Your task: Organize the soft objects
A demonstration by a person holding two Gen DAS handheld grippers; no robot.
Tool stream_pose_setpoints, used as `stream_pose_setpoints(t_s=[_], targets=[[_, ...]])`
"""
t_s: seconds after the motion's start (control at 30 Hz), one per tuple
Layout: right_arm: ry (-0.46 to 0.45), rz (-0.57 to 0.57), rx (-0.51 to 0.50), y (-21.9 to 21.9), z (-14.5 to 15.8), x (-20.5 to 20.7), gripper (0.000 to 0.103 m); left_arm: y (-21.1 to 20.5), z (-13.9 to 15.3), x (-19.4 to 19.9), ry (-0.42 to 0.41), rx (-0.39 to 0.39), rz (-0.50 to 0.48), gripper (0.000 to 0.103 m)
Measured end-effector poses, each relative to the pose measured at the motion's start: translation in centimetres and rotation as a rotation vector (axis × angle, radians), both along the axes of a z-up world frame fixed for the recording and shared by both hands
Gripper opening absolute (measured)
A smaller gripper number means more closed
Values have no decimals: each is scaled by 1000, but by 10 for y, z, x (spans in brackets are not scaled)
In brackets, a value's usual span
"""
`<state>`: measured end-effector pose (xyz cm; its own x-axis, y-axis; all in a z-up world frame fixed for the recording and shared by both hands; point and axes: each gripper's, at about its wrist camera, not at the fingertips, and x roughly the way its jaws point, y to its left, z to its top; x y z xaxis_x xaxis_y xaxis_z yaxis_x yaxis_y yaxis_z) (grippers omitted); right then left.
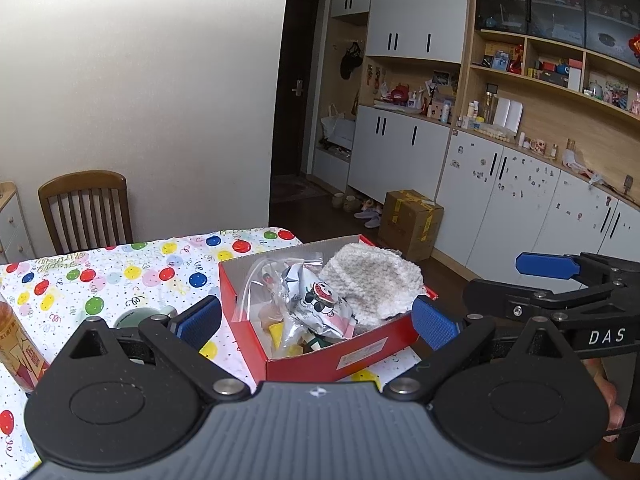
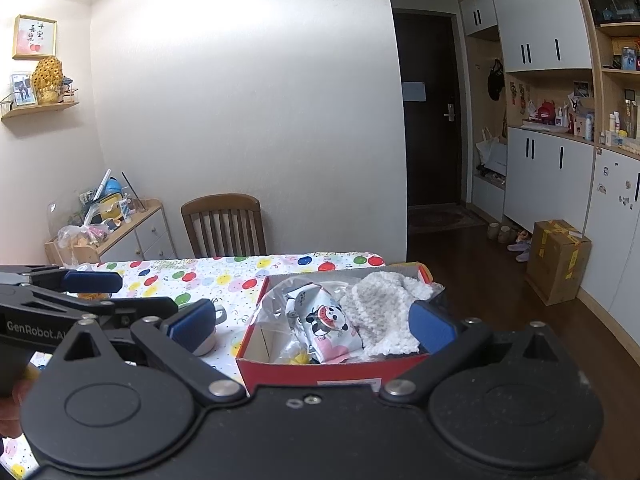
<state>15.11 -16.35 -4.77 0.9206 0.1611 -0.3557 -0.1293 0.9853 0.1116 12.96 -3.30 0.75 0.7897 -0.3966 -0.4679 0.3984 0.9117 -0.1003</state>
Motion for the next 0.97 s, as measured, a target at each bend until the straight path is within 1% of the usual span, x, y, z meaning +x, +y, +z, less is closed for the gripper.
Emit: stream_pose_setpoints(t_s=[0.27, 0.73, 0.97], targets=[[3, 0, 11, -2, -1, 1, 103, -1, -1, -1, -6, 15, 6, 102], [17, -6, 24, -4, -3, 1, 103, -3, -3, 0, -1, 14, 4, 102], [24, -8, 23, -3, -4, 2, 103, -6, -4, 4, 18, 8, 1, 102]])
